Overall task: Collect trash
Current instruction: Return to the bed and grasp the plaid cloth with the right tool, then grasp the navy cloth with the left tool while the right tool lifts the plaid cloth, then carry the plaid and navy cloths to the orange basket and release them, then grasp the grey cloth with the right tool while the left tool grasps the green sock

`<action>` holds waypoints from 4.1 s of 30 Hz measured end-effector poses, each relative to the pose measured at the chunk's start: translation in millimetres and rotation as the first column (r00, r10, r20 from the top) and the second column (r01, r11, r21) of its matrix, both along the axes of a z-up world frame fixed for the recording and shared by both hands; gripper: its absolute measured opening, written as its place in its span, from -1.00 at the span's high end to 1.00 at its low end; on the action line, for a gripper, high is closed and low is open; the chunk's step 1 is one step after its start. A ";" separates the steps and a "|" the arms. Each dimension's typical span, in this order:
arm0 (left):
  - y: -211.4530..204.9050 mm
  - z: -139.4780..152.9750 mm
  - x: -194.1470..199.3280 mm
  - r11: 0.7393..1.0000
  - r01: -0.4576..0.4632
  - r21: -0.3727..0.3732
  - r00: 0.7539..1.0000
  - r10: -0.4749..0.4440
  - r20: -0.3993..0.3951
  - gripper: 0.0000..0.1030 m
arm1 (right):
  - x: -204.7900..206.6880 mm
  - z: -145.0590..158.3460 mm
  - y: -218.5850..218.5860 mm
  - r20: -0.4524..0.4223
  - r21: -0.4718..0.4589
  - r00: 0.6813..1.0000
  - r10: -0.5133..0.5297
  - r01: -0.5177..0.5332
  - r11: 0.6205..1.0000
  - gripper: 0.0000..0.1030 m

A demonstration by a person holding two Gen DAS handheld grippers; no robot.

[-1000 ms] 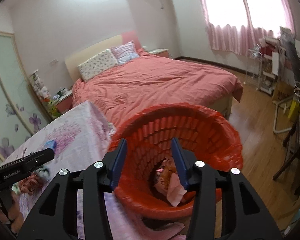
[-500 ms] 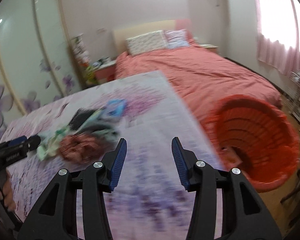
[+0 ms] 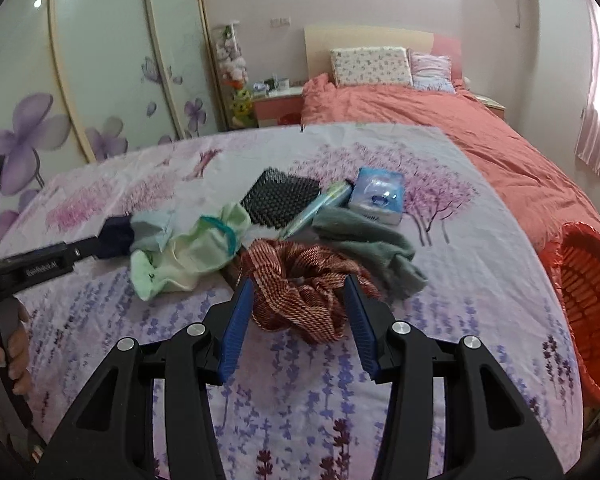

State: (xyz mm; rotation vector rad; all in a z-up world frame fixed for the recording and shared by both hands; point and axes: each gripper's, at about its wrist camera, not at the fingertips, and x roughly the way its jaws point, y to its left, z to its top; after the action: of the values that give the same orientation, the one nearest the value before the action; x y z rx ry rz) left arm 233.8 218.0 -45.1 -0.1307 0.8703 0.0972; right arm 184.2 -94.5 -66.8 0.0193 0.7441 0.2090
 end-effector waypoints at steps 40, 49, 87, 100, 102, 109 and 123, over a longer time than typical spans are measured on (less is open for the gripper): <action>-12.4 33.8 22.9 0.991 0.031 -0.132 0.995 -0.019 0.097 0.69 | -23.4 23.4 -43.0 0.059 0.029 0.996 -0.069 0.068 0.997 0.84; -50.3 69.8 3.7 0.989 0.092 -0.114 0.986 -0.074 0.151 0.69 | -40.3 48.2 -68.2 0.118 0.054 0.987 -0.112 0.106 0.993 0.84; -349.3 81.1 -47.1 0.808 0.574 -0.134 0.813 -0.542 0.214 0.69 | -91.4 38.8 -261.1 0.135 0.169 0.857 -0.498 0.476 0.863 0.84; -471.5 7.5 -2.8 0.670 0.718 -0.187 0.693 -0.714 0.103 0.01 | -64.4 3.1 -347.6 0.029 0.326 0.802 -0.597 0.557 0.764 0.07; -470.0 -0.7 2.4 0.683 0.710 -0.174 0.701 -0.708 0.082 -0.02 | -65.2 0.4 -347.4 0.037 0.295 0.791 -0.610 0.575 0.763 0.00; -407.6 6.7 9.7 0.768 0.632 -0.100 0.775 -0.628 0.077 -0.22 | -63.6 12.4 -317.9 0.058 0.221 0.833 -0.550 0.526 0.821 -0.01; -120.9 15.2 18.7 0.976 0.187 0.112 0.980 -0.193 0.046 -0.46 | 27.6 13.4 -97.2 -0.017 0.179 0.999 -0.036 0.039 0.983 -0.01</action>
State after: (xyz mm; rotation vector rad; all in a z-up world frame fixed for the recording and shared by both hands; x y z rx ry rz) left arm 252.5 97.1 -29.9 0.0504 0.8149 -0.0393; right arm 211.7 -191.7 -53.4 0.2063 0.7365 0.2394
